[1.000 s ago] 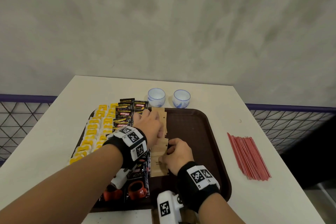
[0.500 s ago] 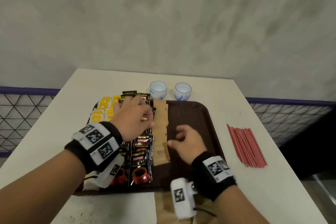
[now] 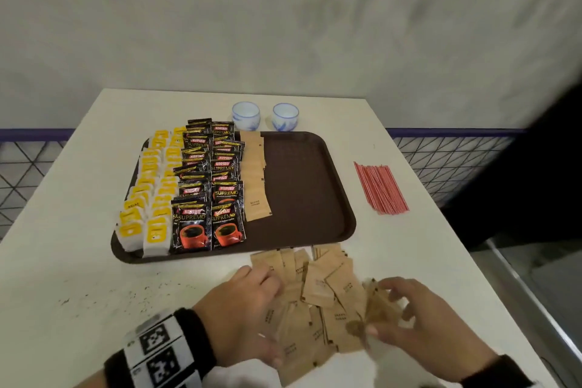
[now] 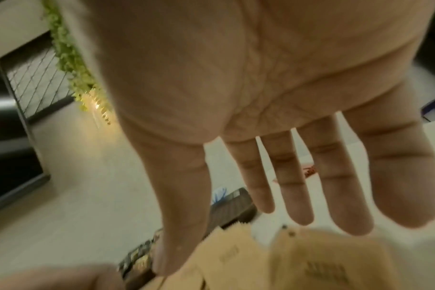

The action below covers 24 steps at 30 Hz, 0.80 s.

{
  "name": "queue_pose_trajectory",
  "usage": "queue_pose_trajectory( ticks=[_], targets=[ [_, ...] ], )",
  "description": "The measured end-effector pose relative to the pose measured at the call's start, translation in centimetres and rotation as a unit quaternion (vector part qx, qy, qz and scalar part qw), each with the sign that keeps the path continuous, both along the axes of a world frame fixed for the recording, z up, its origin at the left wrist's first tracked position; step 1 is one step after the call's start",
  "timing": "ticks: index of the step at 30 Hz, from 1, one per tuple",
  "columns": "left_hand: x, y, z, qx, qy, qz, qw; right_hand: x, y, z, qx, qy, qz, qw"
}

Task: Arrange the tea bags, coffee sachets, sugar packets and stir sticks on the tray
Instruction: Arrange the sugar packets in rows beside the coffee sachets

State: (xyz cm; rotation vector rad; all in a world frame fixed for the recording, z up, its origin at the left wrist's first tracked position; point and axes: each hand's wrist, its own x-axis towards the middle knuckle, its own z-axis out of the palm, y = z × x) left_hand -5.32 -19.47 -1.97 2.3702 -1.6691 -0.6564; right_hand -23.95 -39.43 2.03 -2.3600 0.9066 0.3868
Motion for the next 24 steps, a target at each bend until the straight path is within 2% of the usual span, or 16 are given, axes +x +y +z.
queue_pose_trajectory(
  ticks=[3,6,9,12,18,20,22,24],
  targets=[
    [-0.8,-0.7,-0.2,0.019,-0.026,0.026,0.999,-0.1,1.1,-2.2,-0.07,0.016,0.006,0.997],
    [-0.7,-1.1,-0.2,0.051,0.008,0.065,0.997,-0.1,1.2,-4.0,-0.115,0.034,-0.016,0.993],
    [-0.6,-0.7,-0.2,0.049,0.033,0.088,0.994,-0.1,0.9,-5.0,-0.048,-0.006,-0.084,0.995],
    [-0.6,-0.2,-0.2,0.041,0.053,0.107,0.992,-0.1,0.7,-4.9,-0.007,-0.017,-0.1,0.995],
    [0.4,1.6,0.1,-0.01,0.102,0.143,0.984,-2.0,0.0,-5.6,0.042,-0.132,-0.158,0.978],
    [0.7,2.4,0.9,-0.069,0.158,0.164,0.971,-2.4,-0.1,-4.9,0.071,-0.163,-0.168,0.97],
    [1.0,3.1,1.9,-0.125,0.24,0.207,0.94,-1.9,-0.6,-3.8,0.086,-0.209,-0.183,0.957],
    [1.5,3.7,2.4,-0.168,0.284,0.263,0.907,-0.3,-1.3,-2.4,0.108,-0.267,-0.188,0.939]
  ],
)
